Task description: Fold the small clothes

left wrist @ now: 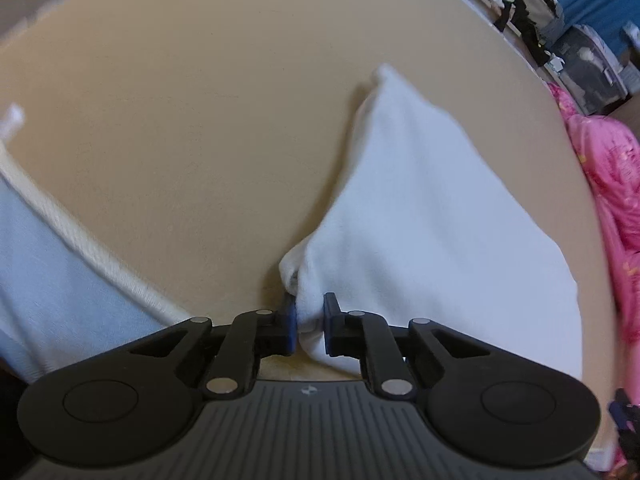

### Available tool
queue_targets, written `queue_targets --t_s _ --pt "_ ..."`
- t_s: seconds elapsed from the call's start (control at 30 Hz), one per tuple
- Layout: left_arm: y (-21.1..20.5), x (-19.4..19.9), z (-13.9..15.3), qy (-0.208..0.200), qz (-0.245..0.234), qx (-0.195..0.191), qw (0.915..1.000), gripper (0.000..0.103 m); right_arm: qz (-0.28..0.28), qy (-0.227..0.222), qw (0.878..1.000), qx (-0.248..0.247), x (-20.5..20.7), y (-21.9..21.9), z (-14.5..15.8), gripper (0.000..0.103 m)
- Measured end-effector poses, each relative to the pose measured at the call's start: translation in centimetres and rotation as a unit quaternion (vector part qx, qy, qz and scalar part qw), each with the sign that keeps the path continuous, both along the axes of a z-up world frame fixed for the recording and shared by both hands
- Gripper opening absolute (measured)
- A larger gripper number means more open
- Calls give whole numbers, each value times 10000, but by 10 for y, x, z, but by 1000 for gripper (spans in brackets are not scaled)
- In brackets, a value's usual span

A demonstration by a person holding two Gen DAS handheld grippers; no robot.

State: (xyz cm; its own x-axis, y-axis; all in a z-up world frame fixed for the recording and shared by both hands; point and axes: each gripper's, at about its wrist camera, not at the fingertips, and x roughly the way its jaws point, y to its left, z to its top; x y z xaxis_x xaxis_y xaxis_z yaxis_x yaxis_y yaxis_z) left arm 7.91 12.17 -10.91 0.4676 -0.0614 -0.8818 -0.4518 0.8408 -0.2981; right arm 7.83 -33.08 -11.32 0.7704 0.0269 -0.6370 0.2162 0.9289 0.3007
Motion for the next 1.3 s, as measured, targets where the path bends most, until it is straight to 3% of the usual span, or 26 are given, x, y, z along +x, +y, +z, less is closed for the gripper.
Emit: queue_targets --t_s 0.07,0.13,0.27,0.4,0.47,0.5,0.53,0.63,0.73,0.8,0.87,0.9,0.93,0.97,1.0,1.03,1.1,1.17,1.2,1.23,1.3 --pt "-32 7 35 -393 -238 455 9979 12 -125 -54 9998 158 0 -7 2 40" --pt "-81 15 71 -918 -717 815 9898 12 -221 -159 9994 202 0 -13 6 40" --pt "-193 26 112 -1584 -1799 737 9681 12 -411 -291 9986 165 -2 -25 9 40" --pt "-315 25 101 -1846 -2994 536 9346 13 -663 -289 9970 268 -3 -41 5 40" --pt "-361 28 73 -1539 -3766 281 9131 26 -782 -288 9959 342 -2 -50 3 40" --pt "-378 30 57 -1166 -4129 159 9031 26 -844 -274 9953 388 -1 -54 1 40" --pt "-381 30 48 -1010 -4204 162 9015 26 -882 -257 9948 440 -1 -58 -1 40" --pt "-347 20 52 -1474 -4084 144 9007 26 -850 -106 9934 765 3 -67 -11 40" --pt "-286 17 56 -1667 -3517 364 9205 25 -517 203 9909 1225 14 -65 -26 43" --pt "-252 21 47 -1529 -3160 510 9350 25 -173 475 9889 1394 24 -54 -37 45" --pt "-234 27 26 -1215 -3060 405 9434 25 160 746 9877 1368 34 -40 -45 45" --pt "-232 30 9 -950 -3215 307 9416 25 232 884 9880 1241 37 -33 -49 45" --pt "-233 31 -7 -687 -3422 449 9360 21 272 1009 9885 1096 39 -26 -52 45" --pt "-238 26 -16 -590 -3648 769 9260 15 336 1080 9882 1036 40 -22 -55 32" --pt "-241 18 -14 -745 -3834 1037 9147 15 431 1002 9875 1135 39 -21 -54 13" --pt "-240 13 -8 -870 -3911 1094 9097 16 446 857 9879 1216 35 -21 -50 4" --pt "-229 8 3 -1087 -3744 752 9178 16 387 472 9917 1136 22 -24 -36 3" --pt "-225 15 -14 -836 -3706 710 9223 15 282 653 9919 1056 16 -27 -39 3" --pt "-216 14 -25 -629 -3866 867 9160 15 239 931 9908 952 17 -24 -47 3" --pt "-214 10 -23 -710 -4085 1006 9044 16 186 1183 9895 807 20 -22 -53 3" --pt "-210 8 -5 -819 -4361 1058 8899 16 21 1107 9921 594 19 -22 -48 5"
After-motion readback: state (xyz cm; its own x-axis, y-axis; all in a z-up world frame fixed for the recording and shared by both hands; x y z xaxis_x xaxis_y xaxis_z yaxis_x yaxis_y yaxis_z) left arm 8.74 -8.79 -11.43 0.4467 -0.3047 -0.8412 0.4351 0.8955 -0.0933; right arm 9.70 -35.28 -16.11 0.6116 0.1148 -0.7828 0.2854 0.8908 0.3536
